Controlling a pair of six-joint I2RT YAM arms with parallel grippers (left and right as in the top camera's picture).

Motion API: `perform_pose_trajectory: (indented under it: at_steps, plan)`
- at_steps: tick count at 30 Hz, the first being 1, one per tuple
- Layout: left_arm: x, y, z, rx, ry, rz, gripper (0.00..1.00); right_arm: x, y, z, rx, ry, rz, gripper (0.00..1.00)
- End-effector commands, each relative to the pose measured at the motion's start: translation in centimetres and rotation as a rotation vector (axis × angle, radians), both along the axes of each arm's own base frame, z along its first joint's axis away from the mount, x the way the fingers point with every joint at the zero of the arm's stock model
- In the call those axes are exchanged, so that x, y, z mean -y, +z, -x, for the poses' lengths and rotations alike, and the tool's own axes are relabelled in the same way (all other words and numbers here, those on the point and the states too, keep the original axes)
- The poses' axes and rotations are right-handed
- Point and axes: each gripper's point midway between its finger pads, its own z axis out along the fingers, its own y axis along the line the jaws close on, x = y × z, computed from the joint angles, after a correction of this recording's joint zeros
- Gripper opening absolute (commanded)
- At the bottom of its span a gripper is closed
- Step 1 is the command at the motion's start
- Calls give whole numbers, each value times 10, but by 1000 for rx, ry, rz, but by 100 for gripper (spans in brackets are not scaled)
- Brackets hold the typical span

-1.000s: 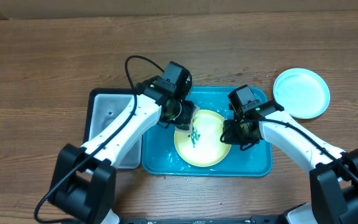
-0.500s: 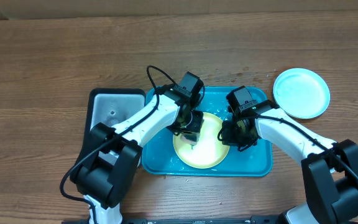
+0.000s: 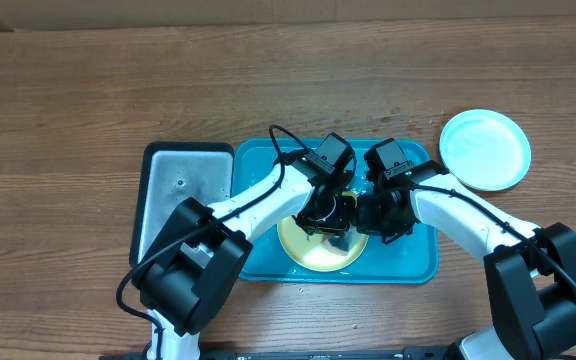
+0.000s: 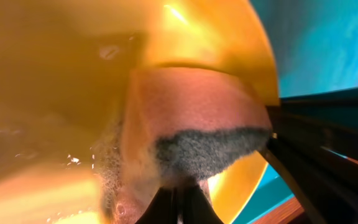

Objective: Clean dirty plates on tray and stack at the side
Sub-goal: 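Bring the sponge in the left gripper over the yellow plate and scrub, then scrub the yellow plate with the sponge while the right gripper holds it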

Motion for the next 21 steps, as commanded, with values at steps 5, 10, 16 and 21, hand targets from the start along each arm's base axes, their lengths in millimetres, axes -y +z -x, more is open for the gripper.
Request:
perform_pose_trajectory:
  at_steps: [5,10,16,21]
  plan:
    - [-96,-26,-39,30,235,-342,4,-10,5,-5,12,0,-36,4]
    - [-140,-27,-55,90,307,-495,4,-10,5,-5,12,1,-36,4]
    - [-118,-26,-52,57,289,-394,4,-9,5,-4,8,1,-35,4]
    - [-52,-12,-40,-64,221,-56,4,-9,5,-5,10,1,-35,4]
